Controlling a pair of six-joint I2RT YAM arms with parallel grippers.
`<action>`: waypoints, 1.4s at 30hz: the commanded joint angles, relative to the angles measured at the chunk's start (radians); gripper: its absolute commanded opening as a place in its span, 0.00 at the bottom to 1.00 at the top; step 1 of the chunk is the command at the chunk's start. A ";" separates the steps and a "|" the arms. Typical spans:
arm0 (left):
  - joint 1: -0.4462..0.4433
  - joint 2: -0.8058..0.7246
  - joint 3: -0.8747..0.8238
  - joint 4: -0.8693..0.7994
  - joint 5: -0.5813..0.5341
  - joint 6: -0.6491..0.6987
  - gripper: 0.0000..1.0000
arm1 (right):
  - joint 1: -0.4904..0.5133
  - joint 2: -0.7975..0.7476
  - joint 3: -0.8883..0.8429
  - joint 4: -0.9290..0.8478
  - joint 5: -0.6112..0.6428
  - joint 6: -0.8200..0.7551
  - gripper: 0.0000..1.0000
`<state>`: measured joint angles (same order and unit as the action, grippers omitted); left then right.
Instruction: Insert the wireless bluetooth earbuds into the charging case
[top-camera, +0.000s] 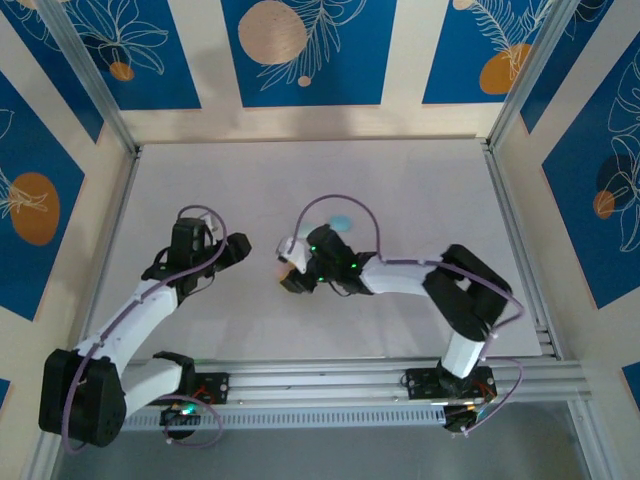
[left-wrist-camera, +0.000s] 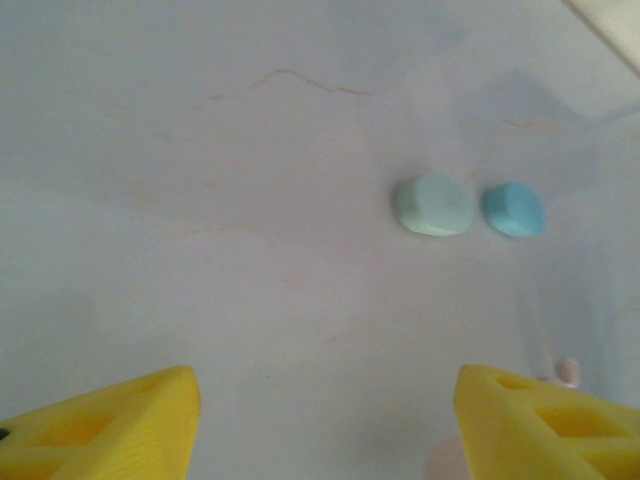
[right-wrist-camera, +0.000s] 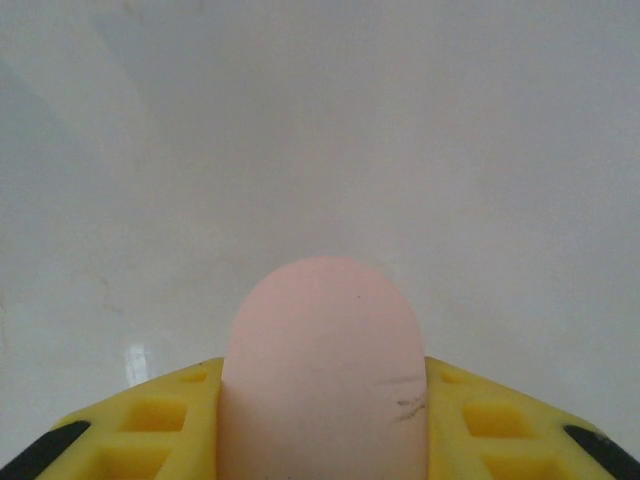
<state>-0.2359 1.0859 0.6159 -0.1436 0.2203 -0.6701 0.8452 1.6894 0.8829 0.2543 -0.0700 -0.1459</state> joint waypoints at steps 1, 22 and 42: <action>-0.010 0.022 0.020 0.144 0.176 0.024 0.69 | -0.053 -0.133 -0.050 0.070 -0.109 -0.047 0.32; -0.288 0.273 0.253 0.411 0.497 0.007 0.63 | -0.202 -0.416 -0.127 0.066 -0.146 -0.092 0.33; -0.299 0.285 0.245 0.552 0.464 -0.324 0.14 | -0.260 -0.515 -0.174 0.039 -0.117 -0.237 0.56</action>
<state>-0.5327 1.3769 0.8574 0.3523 0.6830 -0.9138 0.6029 1.2003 0.7174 0.2951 -0.1688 -0.3412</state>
